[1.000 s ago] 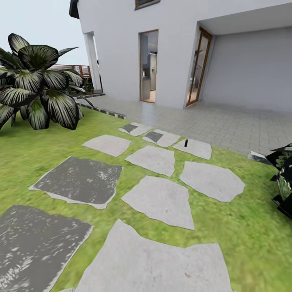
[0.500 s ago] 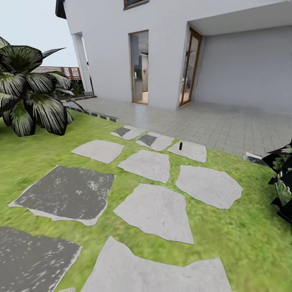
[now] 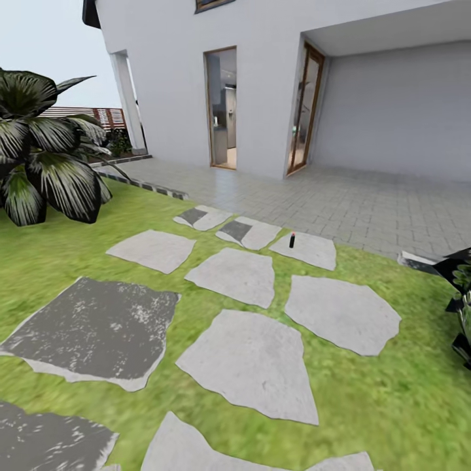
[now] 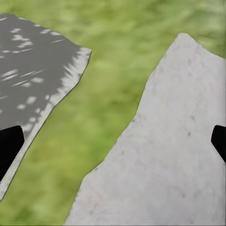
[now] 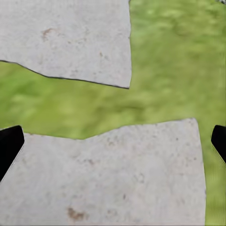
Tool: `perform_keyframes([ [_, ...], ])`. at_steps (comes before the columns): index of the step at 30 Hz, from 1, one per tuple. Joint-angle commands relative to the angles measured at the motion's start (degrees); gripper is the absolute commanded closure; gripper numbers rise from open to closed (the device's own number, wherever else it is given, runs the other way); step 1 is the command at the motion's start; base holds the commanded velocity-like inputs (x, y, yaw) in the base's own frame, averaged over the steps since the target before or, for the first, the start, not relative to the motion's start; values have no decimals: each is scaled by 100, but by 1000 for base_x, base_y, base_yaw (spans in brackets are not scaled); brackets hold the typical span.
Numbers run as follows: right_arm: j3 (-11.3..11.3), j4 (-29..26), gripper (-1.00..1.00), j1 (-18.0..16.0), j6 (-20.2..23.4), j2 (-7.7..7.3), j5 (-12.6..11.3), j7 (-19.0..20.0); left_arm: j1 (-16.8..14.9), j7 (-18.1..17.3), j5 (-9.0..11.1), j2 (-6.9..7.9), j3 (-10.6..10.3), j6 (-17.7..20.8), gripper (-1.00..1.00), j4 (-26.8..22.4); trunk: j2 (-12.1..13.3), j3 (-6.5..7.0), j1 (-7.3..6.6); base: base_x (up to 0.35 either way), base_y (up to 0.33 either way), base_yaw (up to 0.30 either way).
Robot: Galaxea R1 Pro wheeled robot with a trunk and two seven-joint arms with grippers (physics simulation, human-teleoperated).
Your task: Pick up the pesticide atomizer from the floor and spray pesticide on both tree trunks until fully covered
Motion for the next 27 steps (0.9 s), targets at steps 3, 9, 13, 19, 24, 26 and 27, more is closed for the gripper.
perform_keyframes([
  [3, 2, 3, -100, -5, -13, 0, 1, -12, -3, 3, 32, 0, -2, -16, -100, 5, -1, -5, 2, 335, 0, 0],
  [9, 2, 3, -100, -4, -15, 0, 1, -12, -3, 3, 30, 0, -2, -17, -100, 5, -1, -5, 2, 335, 0, 0],
  [13, 2, 3, -100, -3, -15, 0, 1, -12, -3, 3, 31, 0, -2, -17, -100, 5, -1, -5, 2, 335, 0, 0],
  [19, 2, 3, -100, -4, -17, 0, 1, -12, -3, 3, 33, 0, -2, -19, -100, 4, -1, -5, 2, 335, 0, 0],
  [24, 2, 3, -100, -3, -18, 0, 1, -12, -3, 3, 33, 0, -2, -19, -100, 5, -1, -3, 2, 335, 0, -28],
  [26, 2, 3, -100, -4, -18, 0, 1, -12, -3, 3, 33, 0, -2, -20, -100, 5, -1, 1, 2, 335, 0, -181],
  [27, 2, 3, -100, -4, -18, 0, 1, -12, -3, 3, 33, 0, -2, -20, -100, 5, -1, 3, 2, 335, 0, -224],
])
